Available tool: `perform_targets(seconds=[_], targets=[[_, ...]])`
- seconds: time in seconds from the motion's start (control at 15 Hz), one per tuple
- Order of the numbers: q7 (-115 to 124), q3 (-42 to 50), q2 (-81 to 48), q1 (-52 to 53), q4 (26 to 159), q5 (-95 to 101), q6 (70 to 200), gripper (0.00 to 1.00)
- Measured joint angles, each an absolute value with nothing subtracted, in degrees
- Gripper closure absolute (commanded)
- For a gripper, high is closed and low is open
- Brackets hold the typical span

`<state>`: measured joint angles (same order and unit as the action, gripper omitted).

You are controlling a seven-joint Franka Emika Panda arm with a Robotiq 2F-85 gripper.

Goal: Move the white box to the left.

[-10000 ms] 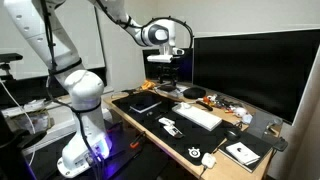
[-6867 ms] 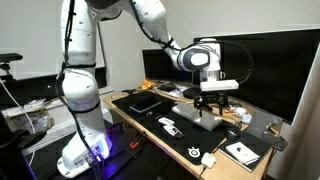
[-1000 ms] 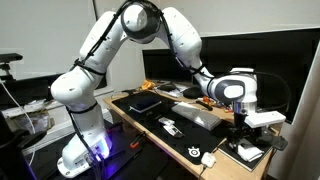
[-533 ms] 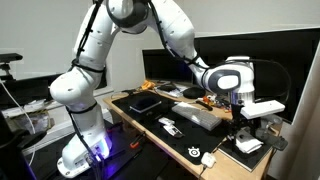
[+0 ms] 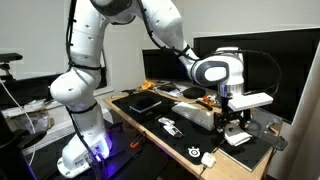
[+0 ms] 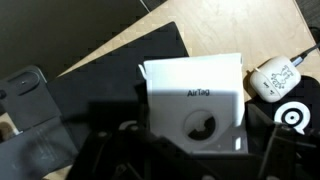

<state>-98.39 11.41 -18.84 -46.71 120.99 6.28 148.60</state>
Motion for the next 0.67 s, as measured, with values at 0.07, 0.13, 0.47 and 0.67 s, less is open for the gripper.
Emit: perform_targets(seconds=[0.07, 0.13, 0.47, 0.67], targets=[[-97.59, 11.74, -17.61, -46.08, 122.34, 6.28, 148.57, 0.32], [-96.45, 12.16, -16.38, -45.22, 123.75, 6.31, 148.56, 0.32], [-84.2, 14.95, -9.47, -36.92, 131.39, 9.7, 147.53, 0.32], [-80.66, 16.1, -7.52, -33.33, 133.46, 10.8, 147.39, 0.07]])
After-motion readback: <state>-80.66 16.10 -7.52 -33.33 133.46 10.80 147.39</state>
